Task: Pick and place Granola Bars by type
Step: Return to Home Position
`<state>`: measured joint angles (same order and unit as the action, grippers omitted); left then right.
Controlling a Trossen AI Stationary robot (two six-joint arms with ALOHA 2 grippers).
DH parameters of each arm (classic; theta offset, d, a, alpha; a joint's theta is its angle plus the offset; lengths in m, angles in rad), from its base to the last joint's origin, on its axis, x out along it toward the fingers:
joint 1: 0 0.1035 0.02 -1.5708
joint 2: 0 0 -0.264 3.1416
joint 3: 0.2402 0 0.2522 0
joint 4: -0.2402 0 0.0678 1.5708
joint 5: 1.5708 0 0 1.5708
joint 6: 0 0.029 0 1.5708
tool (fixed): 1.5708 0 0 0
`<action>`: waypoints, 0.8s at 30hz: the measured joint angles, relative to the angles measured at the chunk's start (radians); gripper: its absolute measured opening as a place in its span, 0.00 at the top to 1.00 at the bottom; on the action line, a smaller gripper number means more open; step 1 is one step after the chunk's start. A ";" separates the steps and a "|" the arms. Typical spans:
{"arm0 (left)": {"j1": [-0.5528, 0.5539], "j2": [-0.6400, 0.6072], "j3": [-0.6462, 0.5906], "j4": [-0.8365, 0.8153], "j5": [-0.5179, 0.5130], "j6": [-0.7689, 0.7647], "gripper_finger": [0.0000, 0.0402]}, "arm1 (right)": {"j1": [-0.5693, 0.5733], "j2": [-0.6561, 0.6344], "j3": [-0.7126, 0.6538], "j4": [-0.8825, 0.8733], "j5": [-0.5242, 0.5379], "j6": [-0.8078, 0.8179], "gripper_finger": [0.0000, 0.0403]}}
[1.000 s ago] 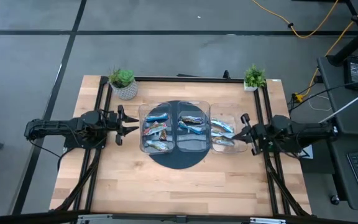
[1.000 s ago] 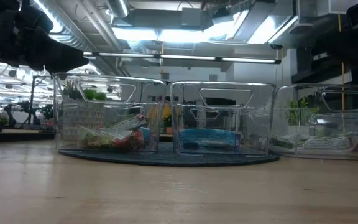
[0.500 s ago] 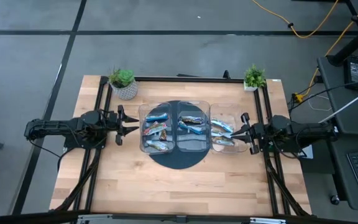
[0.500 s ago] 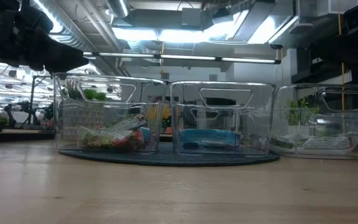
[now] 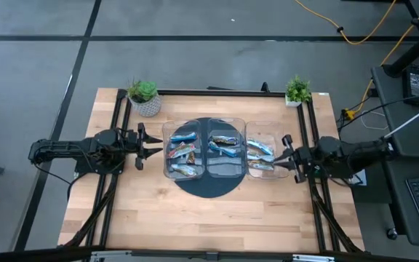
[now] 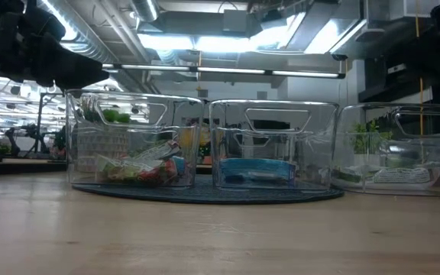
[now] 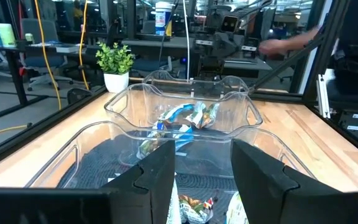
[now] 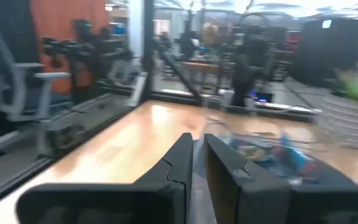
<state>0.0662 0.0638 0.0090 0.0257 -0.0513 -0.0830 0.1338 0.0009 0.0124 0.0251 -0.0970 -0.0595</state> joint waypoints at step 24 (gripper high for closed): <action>0.000 0.000 0.000 0.000 0.000 0.000 0.63 | 0.126 0.001 0.001 -0.005 0.017 -0.002 0.89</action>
<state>0.0662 0.0639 0.0090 0.0257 -0.0517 -0.0830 0.2596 0.0014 0.0132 0.0203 -0.0799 -0.0611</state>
